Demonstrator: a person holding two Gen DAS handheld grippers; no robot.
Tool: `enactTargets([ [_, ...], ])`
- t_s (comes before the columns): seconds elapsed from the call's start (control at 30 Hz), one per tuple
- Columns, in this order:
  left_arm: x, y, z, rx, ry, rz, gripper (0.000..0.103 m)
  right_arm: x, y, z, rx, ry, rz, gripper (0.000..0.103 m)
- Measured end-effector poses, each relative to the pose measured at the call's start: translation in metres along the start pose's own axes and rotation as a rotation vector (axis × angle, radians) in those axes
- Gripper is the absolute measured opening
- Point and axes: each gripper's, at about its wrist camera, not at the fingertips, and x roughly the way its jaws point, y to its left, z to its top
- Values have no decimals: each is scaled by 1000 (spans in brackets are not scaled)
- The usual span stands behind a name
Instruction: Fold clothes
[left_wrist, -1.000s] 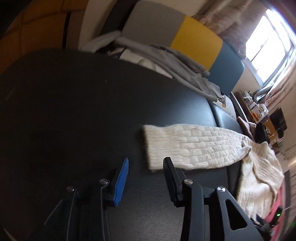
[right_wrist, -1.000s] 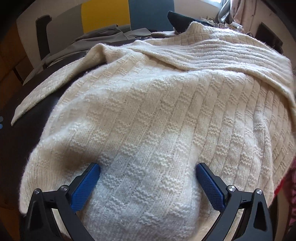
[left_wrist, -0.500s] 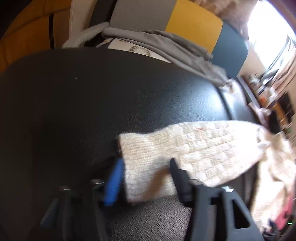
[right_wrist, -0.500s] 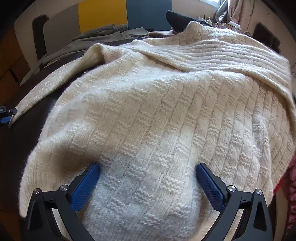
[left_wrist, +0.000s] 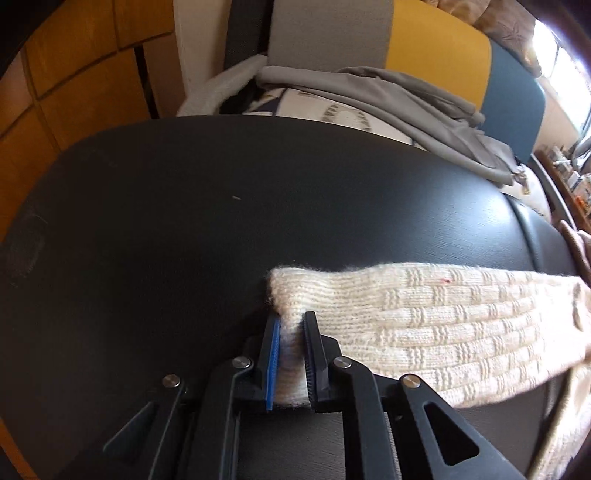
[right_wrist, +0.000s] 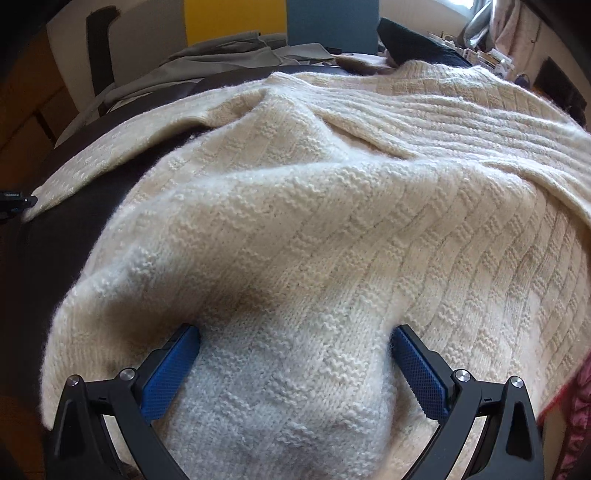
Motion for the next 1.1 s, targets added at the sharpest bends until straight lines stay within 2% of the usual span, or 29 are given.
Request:
enactTargets([
  [0.13, 3, 27, 16, -20, -14, 99, 4, 0, 15, 3, -55, 10, 30, 103],
  [0.23, 2, 59, 28, -67, -14, 139, 4, 4, 19, 7, -93, 15, 47, 103],
  [0.27, -4, 67, 30, -77, -24, 125, 4, 5, 23, 8, -101, 15, 49, 103],
  [0.33, -18, 74, 29, -82, -51, 26, 11, 5, 29, 8, -115, 12, 54, 103],
  [0.37, -27, 71, 27, -67, -69, -29, 19, 5, 31, 7, -122, 9, 56, 103],
  [0.43, -44, 61, 20, -17, -106, -130, 21, 5, 36, 5, -135, 4, 58, 103],
  [0.5, -61, 43, 11, 58, -135, -236, 28, 5, 38, 1, -151, -7, 55, 103],
  [0.6, -73, 13, 0, 132, -110, -380, 37, 0, 33, -10, -162, -32, 51, 103],
  [0.63, -72, 1, -1, 158, -89, -401, 39, -2, 31, -12, -161, -38, 53, 103],
  [0.73, -60, -39, -6, 256, -39, -365, 42, -6, 24, -13, -162, -50, 63, 103],
  [0.8, -51, -52, -11, 262, -1, -367, 43, -7, 23, -12, -165, -54, 65, 103],
  [0.93, -44, -74, -26, 291, 16, -360, 45, -8, 22, -10, -171, -62, 69, 103],
  [1.0, -30, -85, -33, 333, 36, -286, 44, -9, 21, -10, -174, -65, 71, 103],
  [1.1, -14, -100, -32, 359, -6, -208, 43, -8, 23, -9, -178, -62, 71, 103],
])
